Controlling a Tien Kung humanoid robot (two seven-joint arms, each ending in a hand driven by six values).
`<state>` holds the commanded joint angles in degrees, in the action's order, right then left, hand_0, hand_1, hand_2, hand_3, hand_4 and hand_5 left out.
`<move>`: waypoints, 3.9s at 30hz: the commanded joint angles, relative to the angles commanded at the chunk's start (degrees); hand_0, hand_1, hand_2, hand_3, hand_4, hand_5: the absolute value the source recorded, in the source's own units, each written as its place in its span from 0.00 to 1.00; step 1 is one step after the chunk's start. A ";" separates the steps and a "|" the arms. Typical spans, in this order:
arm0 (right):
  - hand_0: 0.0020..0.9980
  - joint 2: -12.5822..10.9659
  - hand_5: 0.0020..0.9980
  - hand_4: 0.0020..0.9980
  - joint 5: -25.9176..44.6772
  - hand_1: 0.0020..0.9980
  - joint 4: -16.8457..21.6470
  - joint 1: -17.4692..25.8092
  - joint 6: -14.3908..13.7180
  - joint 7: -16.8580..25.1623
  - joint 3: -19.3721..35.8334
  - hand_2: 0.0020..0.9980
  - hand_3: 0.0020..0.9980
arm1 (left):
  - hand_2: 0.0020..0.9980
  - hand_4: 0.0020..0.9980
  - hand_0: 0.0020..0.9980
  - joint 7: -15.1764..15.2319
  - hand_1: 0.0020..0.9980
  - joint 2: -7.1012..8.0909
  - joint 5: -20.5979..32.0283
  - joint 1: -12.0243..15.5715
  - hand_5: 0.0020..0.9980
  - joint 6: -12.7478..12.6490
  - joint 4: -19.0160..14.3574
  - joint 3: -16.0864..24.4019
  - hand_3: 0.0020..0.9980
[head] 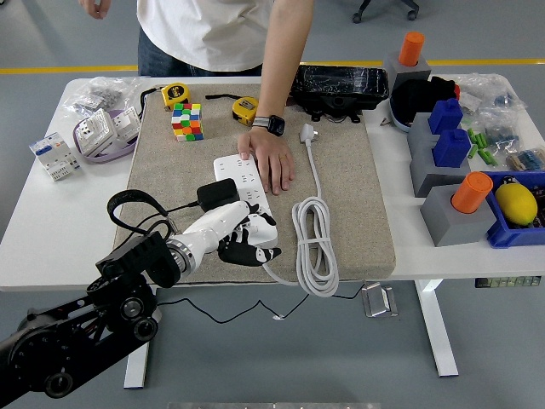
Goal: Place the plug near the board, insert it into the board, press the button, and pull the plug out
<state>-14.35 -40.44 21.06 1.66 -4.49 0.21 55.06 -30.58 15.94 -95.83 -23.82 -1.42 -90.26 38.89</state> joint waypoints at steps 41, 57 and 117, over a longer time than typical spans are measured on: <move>0.61 -0.02 0.48 0.94 0.25 0.63 0.00 -0.07 0.09 0.00 -0.31 0.63 0.55 | 0.15 0.64 0.06 -0.87 0.07 -0.75 -1.23 -0.09 0.11 -0.25 6.47 -1.00 0.80; 0.61 0.00 0.48 0.94 0.27 0.63 0.00 -0.11 0.12 -0.01 -0.36 0.62 0.55 | 0.15 0.64 0.06 -0.03 0.07 -0.61 0.31 -0.18 0.12 -0.19 4.86 -0.20 0.78; 0.61 -0.12 0.48 0.94 0.69 0.63 -0.22 -1.27 0.02 0.10 -1.68 0.62 0.55 | 0.52 0.78 0.47 31.33 0.53 1.64 40.23 5.45 0.32 -23.18 5.99 5.60 0.52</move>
<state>-14.47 -39.75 20.84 0.40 -4.46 0.30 53.38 0.75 17.58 -55.60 -18.37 -24.60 -84.26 44.49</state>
